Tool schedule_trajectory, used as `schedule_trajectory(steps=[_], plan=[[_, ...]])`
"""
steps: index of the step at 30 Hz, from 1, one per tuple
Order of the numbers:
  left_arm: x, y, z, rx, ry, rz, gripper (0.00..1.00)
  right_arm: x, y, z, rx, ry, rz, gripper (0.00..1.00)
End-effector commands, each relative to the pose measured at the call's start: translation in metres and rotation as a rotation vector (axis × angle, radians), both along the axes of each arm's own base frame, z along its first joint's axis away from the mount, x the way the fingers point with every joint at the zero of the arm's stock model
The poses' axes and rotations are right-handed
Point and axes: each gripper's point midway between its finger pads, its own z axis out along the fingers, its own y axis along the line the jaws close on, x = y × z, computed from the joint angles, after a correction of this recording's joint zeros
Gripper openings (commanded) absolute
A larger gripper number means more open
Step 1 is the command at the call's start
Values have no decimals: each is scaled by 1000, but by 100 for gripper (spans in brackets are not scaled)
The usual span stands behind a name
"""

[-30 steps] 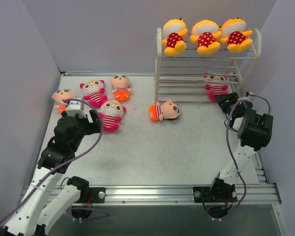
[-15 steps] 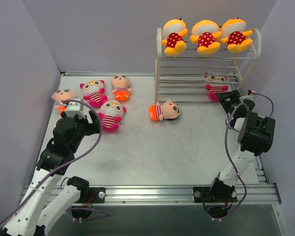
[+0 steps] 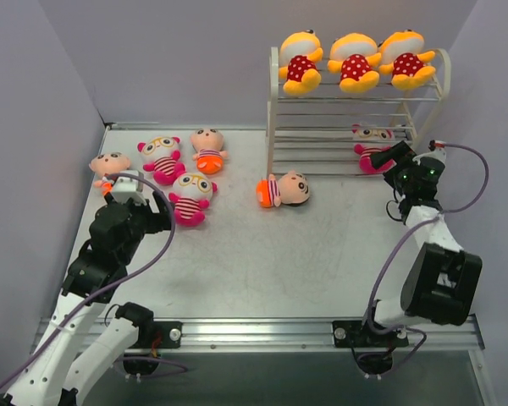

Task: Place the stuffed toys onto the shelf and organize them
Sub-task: Place the stuffed toy onto shelf, then grab a stuffed toy with the left arm

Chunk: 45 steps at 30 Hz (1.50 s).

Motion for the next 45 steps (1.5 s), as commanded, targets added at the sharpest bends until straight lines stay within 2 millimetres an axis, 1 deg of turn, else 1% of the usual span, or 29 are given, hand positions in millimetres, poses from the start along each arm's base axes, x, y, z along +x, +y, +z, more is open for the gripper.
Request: schedule_trajectory(steps=[1, 2, 3, 4, 6, 7, 8, 9, 10, 11, 12, 15, 18, 21, 24, 27, 28, 33, 34, 35, 36, 37, 38, 39, 40, 41, 42, 44, 45], plan=[[-1, -6, 2, -14, -8, -28, 87, -31, -1, 12, -112, 93, -68, 94], [-1, -7, 3, -16, -12, -31, 87, -35, 1, 17, -123, 96, -79, 95], [0, -7, 2, -15, -8, -34, 87, -46, 3, 24, -136, 103, -86, 96], [0, -9, 0, -16, -2, -39, 87, -51, 0, 29, -149, 107, -107, 98], [1, -10, -2, -15, 5, -43, 87, -65, 6, 45, -155, 97, -107, 99], [3, -11, -3, -12, 14, -46, 87, -69, 10, 51, -150, 90, -103, 99], [3, -12, -5, -13, 21, -50, 87, -70, 13, 63, -152, 68, -96, 99], [4, -13, -7, -11, 28, -53, 87, -77, 22, 74, -154, 56, -76, 100], [6, -14, -10, -8, 43, -54, 87, -79, 26, 82, -166, 47, -64, 99], [7, -16, -11, -9, 50, -61, 87, -80, 29, 97, -178, 22, -56, 99], [8, -16, -13, -9, 58, -63, 87, -87, 38, 103, -185, 27, -31, 99], [12, -18, -20, -8, 90, -67, 87, -97, 49, 127, -227, -9, 6, 99], [18, -18, -28, -11, 123, -66, 87, -108, 56, 144, -273, -39, 43, 99], [23, -17, -37, -13, 160, -60, 87, -119, 60, 155, -307, -69, 65, 99], [29, -13, -46, -13, 193, -47, 87, -127, 70, 162, -325, -103, 98, 99], [34, -11, -55, -17, 230, -38, 87, -131, 83, 153, -331, -100, 150, 99], [36, -12, -60, -19, 250, -45, 87, -132, 87, 144, -326, -86, 171, 99], [45, -11, -72, -26, 301, -34, 88, -143, 106, 138, -332, -94, 243, 98], [50, -7, -78, -31, 323, -17, 88, -144, 108, 138, -334, -94, 253, 98], [55, -4, -77, -49, 328, -6, 88, -146, 109, 138, -339, -96, 259, 98], [58, -8, -79, -89, 346, -35, 88, -150, 117, 139, -342, -107, 287, 98], [65, -8, -85, -121, 365, -44, 88, -151, 119, 138, -341, -109, 296, 98], [73, 4, -87, -171, 372, -21, 88, -153, 120, 137, -344, -111, 299, 98], [75, -2, -88, -239, 387, -53, 88, -155, 120, 137, -346, -116, 302, 98], [84, -2, -93, -273, 396, -60, 88, -157, 122, 138, -347, -119, 310, 98], [91, 8, -94, -313, 400, -30, 88, -158, 124, 137, -349, -118, 317, 98], [97, 8, -91, -332, 393, -35, 88, -161, 125, 139, -354, -127, 318, 98], [109, 6, -96, -362, 409, -62, 89, -165, 129, 143, -361, -137, 334, 98], [115, 6, -92, -360, 401, -69, 90, -167, 130, 144, -365, -144, 338, 98]])
